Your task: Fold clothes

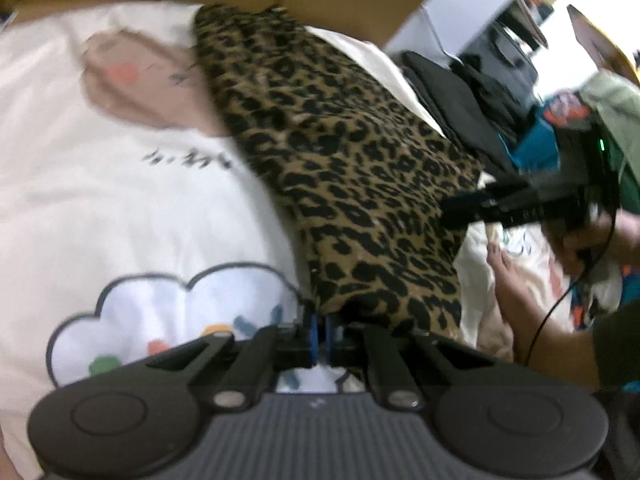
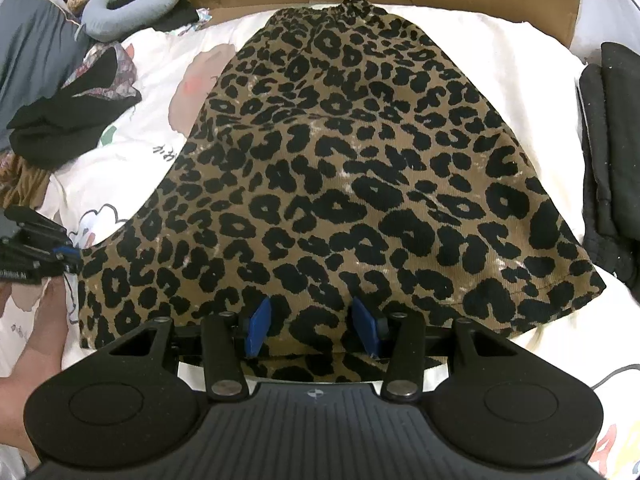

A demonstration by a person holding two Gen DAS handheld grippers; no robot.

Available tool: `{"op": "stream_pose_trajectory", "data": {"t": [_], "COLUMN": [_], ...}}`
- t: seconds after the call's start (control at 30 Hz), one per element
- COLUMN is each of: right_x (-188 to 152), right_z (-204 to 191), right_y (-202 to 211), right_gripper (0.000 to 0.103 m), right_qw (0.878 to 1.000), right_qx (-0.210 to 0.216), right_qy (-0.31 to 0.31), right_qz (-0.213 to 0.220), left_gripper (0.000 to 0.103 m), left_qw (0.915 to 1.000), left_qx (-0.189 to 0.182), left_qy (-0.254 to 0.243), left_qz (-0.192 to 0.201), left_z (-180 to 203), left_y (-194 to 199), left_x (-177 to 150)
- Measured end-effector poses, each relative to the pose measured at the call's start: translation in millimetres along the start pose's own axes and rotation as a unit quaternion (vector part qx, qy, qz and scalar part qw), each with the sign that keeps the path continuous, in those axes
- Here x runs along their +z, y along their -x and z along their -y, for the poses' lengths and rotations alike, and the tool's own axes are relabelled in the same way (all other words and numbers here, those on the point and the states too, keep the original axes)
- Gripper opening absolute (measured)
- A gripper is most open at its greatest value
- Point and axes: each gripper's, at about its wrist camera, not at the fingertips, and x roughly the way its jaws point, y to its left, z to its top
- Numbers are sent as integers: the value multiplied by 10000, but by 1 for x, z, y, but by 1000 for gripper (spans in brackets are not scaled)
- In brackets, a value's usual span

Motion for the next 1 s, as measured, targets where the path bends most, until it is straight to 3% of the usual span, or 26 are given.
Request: {"op": "stream_pose_trajectory", "data": {"t": [0.27, 0.33, 0.4, 0.47, 0.8, 1.0], "right_x": [-1, 0, -1, 0, -1, -2], "right_z": [1, 1, 1, 0, -1, -3], "right_y": [-1, -1, -1, -1, -2, -2], "right_gripper": [52, 52, 52, 52, 53, 54], "right_qw": [10000, 10000, 10000, 10000, 10000, 10000], "right_qx": [-5, -5, -8, -9, -30, 15], "right_qy": [-10, -30, -37, -39, -10, 27], "right_qz": [-34, -32, -28, -30, -32, -15], "left_gripper": [2, 16, 37, 49, 50, 48], "left_qw": [9984, 9973, 9963, 9948, 9900, 9814], "left_qx": [93, 41, -35, -142, -328, -762], "left_qy": [519, 729, 859, 1000, 1372, 1748], "left_qz": [-206, -113, 30, 153, -63, -237], "left_z": [-21, -25, -25, -25, -25, -27], "left_y": [18, 26, 29, 28, -12, -23], "left_x": [-3, -1, 2, 5, 17, 9]}}
